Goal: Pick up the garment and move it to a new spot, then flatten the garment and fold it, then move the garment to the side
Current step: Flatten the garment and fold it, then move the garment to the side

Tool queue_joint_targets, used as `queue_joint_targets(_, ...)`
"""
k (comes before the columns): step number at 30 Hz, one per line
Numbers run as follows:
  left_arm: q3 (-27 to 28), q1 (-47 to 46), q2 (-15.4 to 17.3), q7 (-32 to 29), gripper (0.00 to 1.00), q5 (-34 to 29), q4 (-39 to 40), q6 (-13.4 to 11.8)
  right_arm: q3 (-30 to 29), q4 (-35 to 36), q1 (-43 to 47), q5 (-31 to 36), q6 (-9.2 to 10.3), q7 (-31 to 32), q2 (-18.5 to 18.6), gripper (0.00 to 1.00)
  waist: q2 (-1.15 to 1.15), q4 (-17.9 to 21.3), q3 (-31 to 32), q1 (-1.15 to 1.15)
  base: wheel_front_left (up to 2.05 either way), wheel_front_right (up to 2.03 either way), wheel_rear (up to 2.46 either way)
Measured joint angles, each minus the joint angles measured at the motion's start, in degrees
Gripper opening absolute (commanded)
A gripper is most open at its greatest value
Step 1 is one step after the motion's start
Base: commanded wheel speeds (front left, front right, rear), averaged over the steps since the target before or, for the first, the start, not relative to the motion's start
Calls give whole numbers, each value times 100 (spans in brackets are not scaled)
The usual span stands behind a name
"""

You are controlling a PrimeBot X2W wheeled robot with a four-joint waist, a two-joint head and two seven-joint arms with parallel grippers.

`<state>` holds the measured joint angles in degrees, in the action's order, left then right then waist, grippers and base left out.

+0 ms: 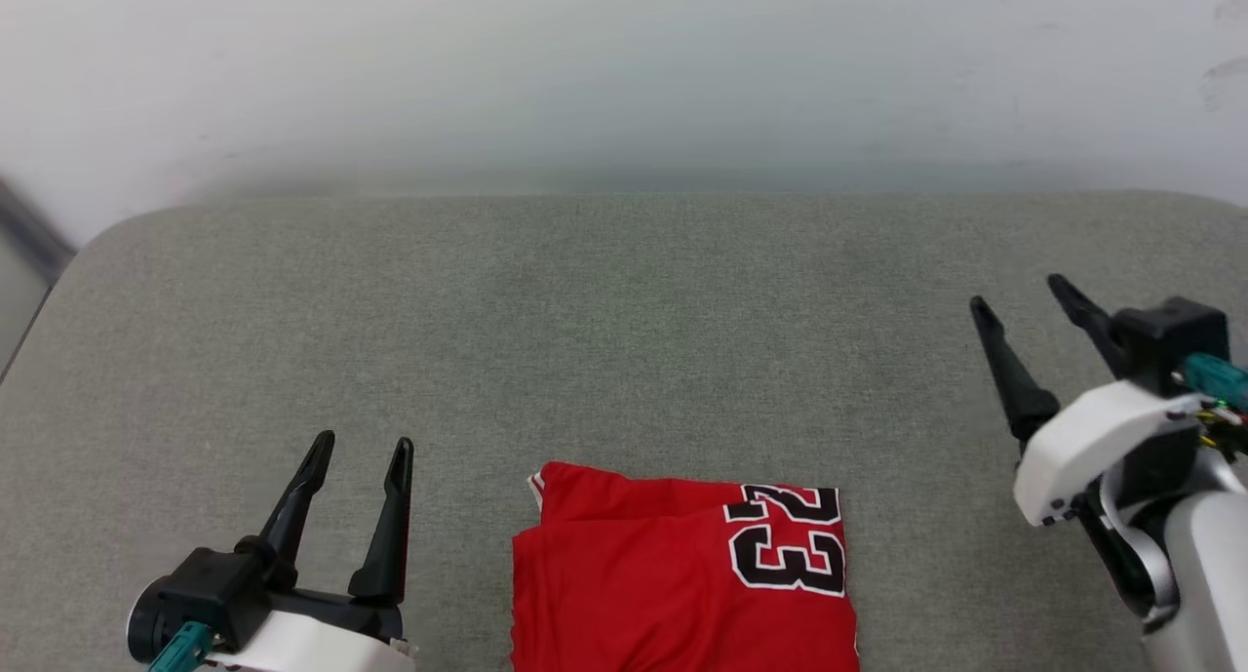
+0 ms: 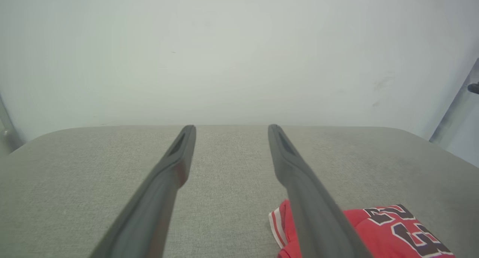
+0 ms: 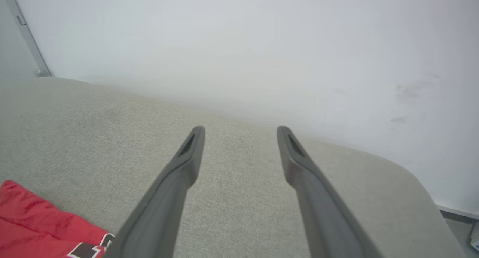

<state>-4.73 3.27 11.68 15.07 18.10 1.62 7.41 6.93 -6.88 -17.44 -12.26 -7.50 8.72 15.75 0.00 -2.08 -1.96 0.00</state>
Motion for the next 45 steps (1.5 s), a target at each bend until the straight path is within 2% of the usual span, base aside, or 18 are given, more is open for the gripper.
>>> queue_joint_targets(5,-60,-12,-10,0,100,-13,14,0,-523,545,639,136,0,-469,-4,100,0,59,-19,0,0,0,0)
queue_joint_targets(8,-80,-14,-4,0,100,-12,15,0,-784,892,1039,200,0,-660,-178,100,0,53,-23,0,0,0,0)
queue_joint_targets(15,-119,114,9,0,100,-41,90,0,-889,1485,1761,388,0,-884,-653,100,0,14,5,0,0,0,0)
queue_joint_targets(22,-125,148,-62,0,100,-83,141,0,-895,1635,2012,471,0,-940,-959,100,0,-85,10,0,0,0,0)
queue_joint_targets(32,-148,147,-76,0,100,-88,167,0,-888,1694,2097,454,0,-751,-1069,100,0,-168,3,0,0,0,0)
queue_joint_targets(34,-159,141,-77,0,100,-88,172,0,-895,1720,2110,356,0,-556,-1083,100,0,-193,-25,0,0,0,0)
queue_joint_targets(37,-169,121,-76,0,100,-89,178,0,-782,1863,2135,189,0,80,-1014,100,0,-220,-95,0,0,0,0)
queue_joint_targets(43,-202,14,-89,0,100,-90,180,0,-577,2334,2207,-334,-2,2305,-778,100,0,-268,-295,0,0,0,0)
queue_joint_targets(45,-237,-55,-98,0,100,-90,182,0,-659,2473,2214,-514,1,3065,-901,100,0,-297,-369,0,0,0,0)
